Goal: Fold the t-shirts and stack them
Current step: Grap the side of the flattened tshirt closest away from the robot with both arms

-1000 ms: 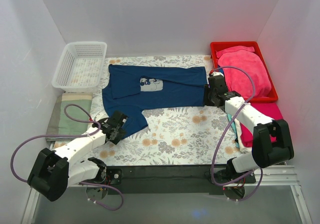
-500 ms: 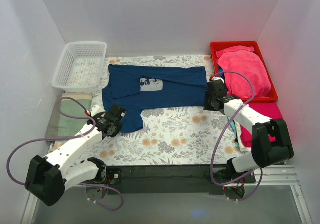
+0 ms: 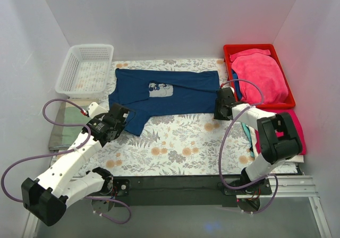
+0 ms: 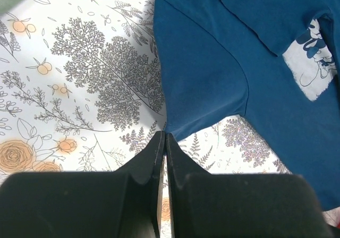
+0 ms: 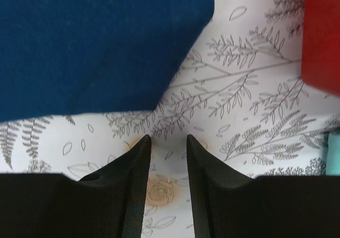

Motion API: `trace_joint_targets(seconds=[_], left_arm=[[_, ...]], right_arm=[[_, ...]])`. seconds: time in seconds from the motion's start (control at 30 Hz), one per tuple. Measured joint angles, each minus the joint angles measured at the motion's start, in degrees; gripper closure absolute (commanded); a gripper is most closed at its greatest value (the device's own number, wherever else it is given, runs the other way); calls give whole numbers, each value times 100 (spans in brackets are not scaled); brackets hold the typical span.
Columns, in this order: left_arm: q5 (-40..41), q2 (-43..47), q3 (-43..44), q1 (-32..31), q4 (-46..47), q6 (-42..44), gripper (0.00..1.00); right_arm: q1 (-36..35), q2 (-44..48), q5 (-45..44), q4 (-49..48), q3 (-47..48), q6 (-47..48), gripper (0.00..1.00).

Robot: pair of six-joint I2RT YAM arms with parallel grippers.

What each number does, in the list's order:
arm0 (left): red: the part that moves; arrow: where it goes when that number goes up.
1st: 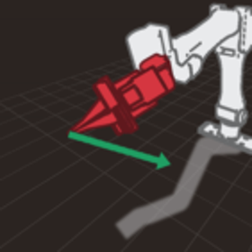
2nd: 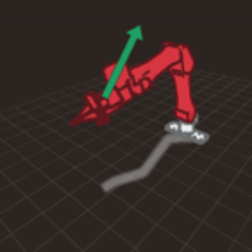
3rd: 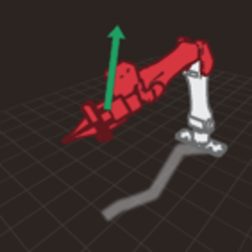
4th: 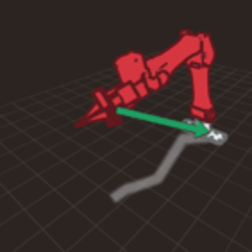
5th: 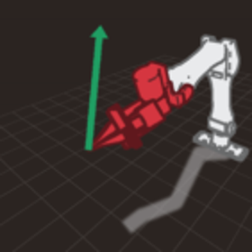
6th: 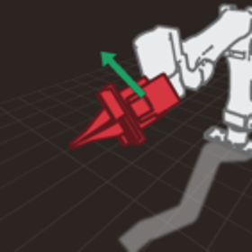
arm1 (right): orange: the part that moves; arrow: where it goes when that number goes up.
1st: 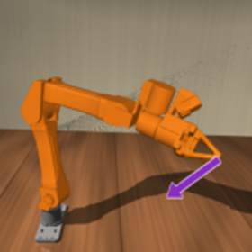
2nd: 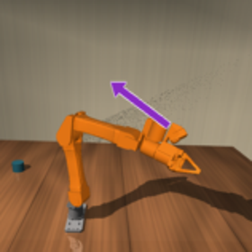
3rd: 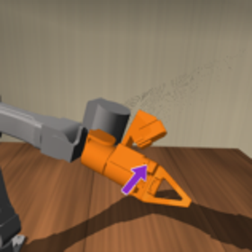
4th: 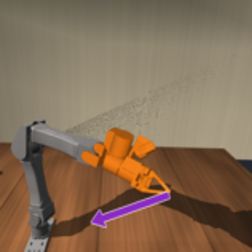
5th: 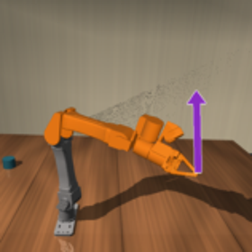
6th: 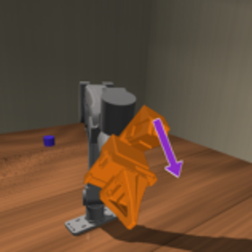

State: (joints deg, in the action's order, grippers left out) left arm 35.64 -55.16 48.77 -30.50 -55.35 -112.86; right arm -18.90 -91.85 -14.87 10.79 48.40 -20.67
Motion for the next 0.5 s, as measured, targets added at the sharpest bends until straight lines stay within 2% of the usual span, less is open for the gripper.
trace_joint_targets(seconds=[0.5], left_arm=[[149, -24, 260, 0, -118, 127, 100]], right_arm=[[0, -1141, -20, -448, 1152, 15, 62]])
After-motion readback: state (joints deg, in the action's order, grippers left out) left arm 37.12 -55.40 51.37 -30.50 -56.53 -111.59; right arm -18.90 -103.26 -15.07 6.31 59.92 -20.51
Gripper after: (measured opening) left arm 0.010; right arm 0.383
